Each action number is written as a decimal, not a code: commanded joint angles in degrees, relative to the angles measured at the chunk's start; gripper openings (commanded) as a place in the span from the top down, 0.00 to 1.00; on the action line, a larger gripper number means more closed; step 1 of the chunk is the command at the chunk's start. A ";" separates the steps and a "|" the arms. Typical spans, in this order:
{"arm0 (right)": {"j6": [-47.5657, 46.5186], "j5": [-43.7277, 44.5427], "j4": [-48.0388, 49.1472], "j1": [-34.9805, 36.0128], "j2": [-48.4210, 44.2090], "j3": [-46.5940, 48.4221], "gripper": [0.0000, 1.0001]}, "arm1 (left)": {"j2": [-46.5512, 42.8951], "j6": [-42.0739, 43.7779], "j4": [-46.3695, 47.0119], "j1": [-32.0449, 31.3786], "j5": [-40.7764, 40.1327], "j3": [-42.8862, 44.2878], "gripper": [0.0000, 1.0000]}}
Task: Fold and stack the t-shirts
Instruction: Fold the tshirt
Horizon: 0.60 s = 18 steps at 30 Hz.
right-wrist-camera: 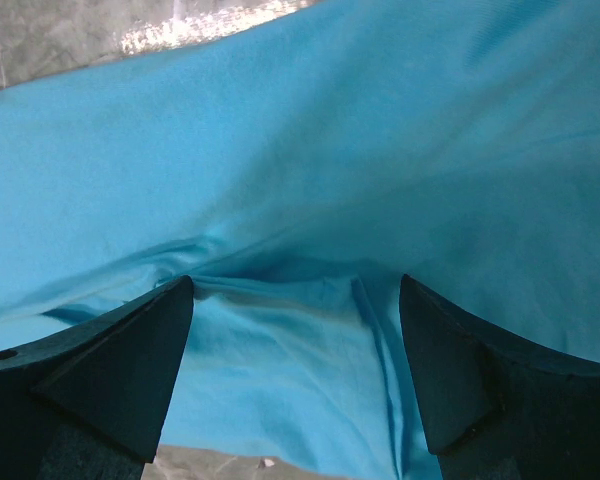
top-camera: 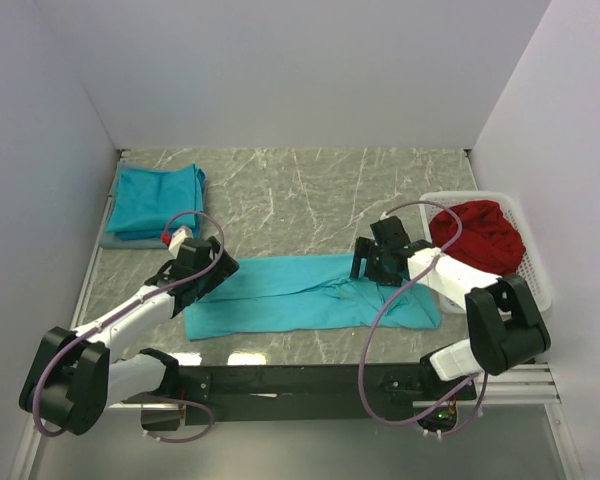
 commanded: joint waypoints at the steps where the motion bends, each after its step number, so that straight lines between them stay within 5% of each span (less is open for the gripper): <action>1: -2.33 -4.29 4.95 -0.18 1.80 2.83 0.10 | 0.11 0.46 -0.16 -0.10 -1.78 -0.26 0.01; 18: -3.30 -23.99 1.19 4.82 -11.02 -5.35 0.10 | 0.20 0.99 -2.45 -0.02 -4.77 0.44 0.01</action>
